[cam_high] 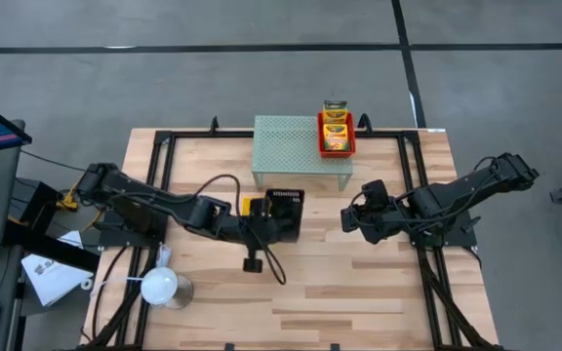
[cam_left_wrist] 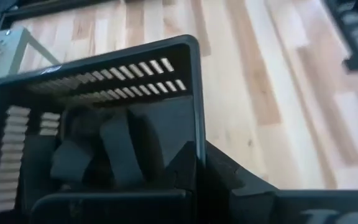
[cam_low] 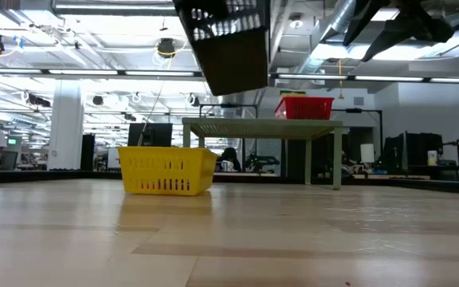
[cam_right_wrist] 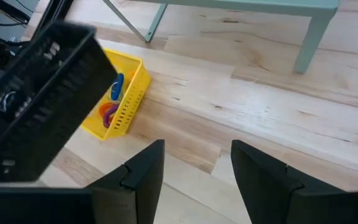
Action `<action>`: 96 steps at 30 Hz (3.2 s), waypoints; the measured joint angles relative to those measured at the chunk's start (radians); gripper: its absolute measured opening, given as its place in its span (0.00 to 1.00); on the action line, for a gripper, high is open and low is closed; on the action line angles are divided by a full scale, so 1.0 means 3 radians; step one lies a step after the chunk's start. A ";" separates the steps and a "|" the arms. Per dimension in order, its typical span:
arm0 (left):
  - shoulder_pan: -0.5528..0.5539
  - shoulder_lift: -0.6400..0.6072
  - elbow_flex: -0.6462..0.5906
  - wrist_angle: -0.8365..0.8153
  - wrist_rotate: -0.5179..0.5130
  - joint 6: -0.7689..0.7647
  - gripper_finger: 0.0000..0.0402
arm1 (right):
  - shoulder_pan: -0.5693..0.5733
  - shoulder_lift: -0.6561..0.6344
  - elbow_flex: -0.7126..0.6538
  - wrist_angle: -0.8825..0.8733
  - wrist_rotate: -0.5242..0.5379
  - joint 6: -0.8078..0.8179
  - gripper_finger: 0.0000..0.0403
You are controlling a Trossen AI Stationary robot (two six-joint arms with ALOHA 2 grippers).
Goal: Pick & Place Office Desk Supplies
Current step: Put the black bin on the shelf
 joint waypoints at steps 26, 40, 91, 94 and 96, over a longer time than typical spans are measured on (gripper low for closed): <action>0.1542 -0.0027 0.0276 -0.0628 0.0564 0.1178 0.00 | -0.0009 0.0000 0.0000 0.0011 0.0143 0.0129 0.45; 0.1811 0.0417 0.0270 -0.0388 0.0791 0.1741 0.00 | -0.0078 0.0000 0.0000 -0.0003 0.0141 0.0150 0.45; 0.2072 0.0087 0.0271 -0.0012 0.0619 0.0883 0.40 | -0.0181 0.0000 0.0000 0.0000 0.0139 0.0225 0.45; 0.1948 0.0087 0.0271 0.0200 0.0500 0.0472 0.42 | -0.0182 0.0000 0.0000 0.0000 0.0139 0.0225 0.45; 0.1854 0.0101 0.0271 0.0396 0.0358 0.0184 0.44 | -0.0182 0.0000 0.0000 -0.0003 0.0140 0.0225 0.45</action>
